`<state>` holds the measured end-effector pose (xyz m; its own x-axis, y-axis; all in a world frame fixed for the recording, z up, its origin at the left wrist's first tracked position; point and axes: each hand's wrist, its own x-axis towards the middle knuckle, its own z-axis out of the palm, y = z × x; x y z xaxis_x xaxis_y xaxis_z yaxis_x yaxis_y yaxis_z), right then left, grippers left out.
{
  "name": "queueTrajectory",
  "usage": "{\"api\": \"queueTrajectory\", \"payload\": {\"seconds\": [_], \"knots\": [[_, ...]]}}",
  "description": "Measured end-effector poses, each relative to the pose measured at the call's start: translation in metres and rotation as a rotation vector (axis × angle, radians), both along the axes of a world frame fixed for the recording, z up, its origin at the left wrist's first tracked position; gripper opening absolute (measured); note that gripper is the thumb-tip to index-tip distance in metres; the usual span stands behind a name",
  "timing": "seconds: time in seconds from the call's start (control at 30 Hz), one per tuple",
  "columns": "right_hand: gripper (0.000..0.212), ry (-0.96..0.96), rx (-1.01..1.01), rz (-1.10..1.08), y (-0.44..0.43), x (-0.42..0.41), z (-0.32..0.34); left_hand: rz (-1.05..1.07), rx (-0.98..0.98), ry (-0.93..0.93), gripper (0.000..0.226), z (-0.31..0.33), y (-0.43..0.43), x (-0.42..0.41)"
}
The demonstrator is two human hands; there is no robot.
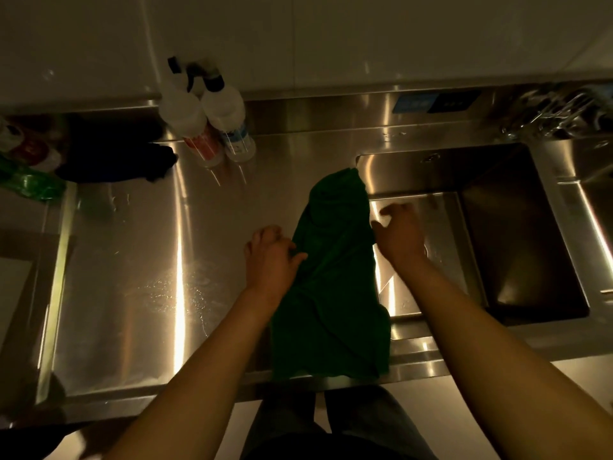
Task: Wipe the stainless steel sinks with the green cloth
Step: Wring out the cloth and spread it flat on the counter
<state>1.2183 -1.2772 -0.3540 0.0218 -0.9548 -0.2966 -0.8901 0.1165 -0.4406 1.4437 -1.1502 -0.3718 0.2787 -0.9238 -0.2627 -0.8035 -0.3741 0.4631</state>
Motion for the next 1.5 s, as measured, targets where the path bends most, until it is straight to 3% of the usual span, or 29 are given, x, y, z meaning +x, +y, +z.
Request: {"api": "queueTrajectory", "payload": {"seconds": [0.13,0.33,0.57,0.67,0.77,0.93,1.1,1.3,1.5], "knots": [[0.028,0.008,0.051,0.032,0.044,-0.006,-0.016,-0.013,0.016,-0.076,0.039,-0.015,0.011,-0.008],[0.062,0.005,0.099,0.106,0.082,-0.007,-0.027,-0.025,0.042,-0.11,0.014,-0.011,0.005,-0.004],[0.092,0.102,0.115,0.307,0.096,-0.014,-0.026,0.233,0.192,-0.299,0.023,0.008,0.053,0.063],[0.087,0.152,0.093,0.421,0.104,-0.016,-0.025,0.233,0.237,-0.292,0.025,0.007,0.07,0.069],[0.072,0.124,0.098,0.414,0.098,-0.011,-0.021,0.215,0.102,-0.175,0.019,0.007,0.058,0.063],[0.025,-0.06,-0.083,0.297,0.044,0.028,-0.006,0.231,-0.031,-0.127,0.016,-0.002,0.012,0.066],[0.031,0.005,-0.051,0.334,-0.03,0.087,-0.011,0.117,-0.032,-0.113,0.018,-0.016,-0.04,0.076],[0.026,0.067,-0.04,0.471,-0.051,0.108,-0.028,-0.075,-0.088,-0.088,0.06,-0.035,-0.065,0.067],[0.019,-0.12,-0.17,0.46,-0.03,0.097,-0.043,-0.243,0.001,0.023,0.105,-0.041,-0.075,0.052]]}}
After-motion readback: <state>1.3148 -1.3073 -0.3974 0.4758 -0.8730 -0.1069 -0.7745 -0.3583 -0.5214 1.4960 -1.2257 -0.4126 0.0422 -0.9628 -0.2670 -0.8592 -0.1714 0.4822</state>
